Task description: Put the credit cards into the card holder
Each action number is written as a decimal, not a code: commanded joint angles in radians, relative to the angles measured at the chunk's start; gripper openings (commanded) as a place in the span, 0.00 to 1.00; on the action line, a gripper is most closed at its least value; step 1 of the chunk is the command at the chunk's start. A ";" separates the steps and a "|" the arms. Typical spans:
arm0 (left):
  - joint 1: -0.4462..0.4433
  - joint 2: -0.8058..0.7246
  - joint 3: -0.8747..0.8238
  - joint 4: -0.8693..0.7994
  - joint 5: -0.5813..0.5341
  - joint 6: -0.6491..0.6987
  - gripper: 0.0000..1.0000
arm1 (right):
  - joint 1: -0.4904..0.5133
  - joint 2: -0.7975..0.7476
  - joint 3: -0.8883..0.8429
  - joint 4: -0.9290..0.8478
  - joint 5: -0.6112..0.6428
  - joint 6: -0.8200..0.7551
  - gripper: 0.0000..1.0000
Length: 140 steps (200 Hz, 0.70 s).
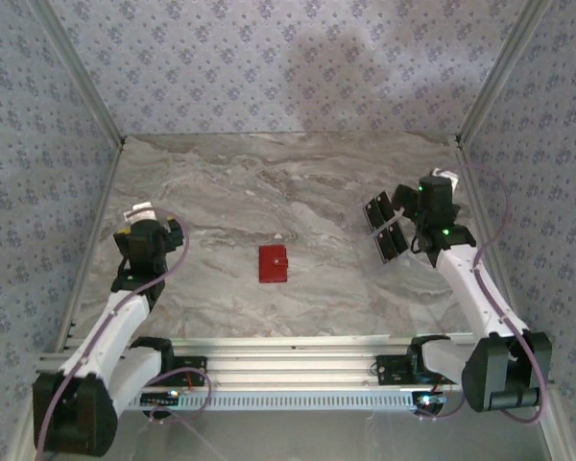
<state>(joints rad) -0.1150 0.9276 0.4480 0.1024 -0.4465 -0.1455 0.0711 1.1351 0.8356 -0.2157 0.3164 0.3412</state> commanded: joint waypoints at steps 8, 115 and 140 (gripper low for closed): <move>0.033 0.152 -0.050 0.296 0.095 0.071 1.00 | -0.083 0.033 -0.096 0.176 0.081 -0.112 1.00; 0.132 0.522 -0.103 0.770 0.439 0.132 1.00 | -0.097 0.350 -0.432 0.981 -0.200 -0.339 1.00; 0.131 0.611 -0.090 0.815 0.486 0.150 1.00 | -0.086 0.384 -0.448 1.017 -0.246 -0.372 1.00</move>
<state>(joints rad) 0.0151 1.4818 0.3473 0.8055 -0.0582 -0.0147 -0.0208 1.5097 0.3943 0.6785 0.1516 0.0338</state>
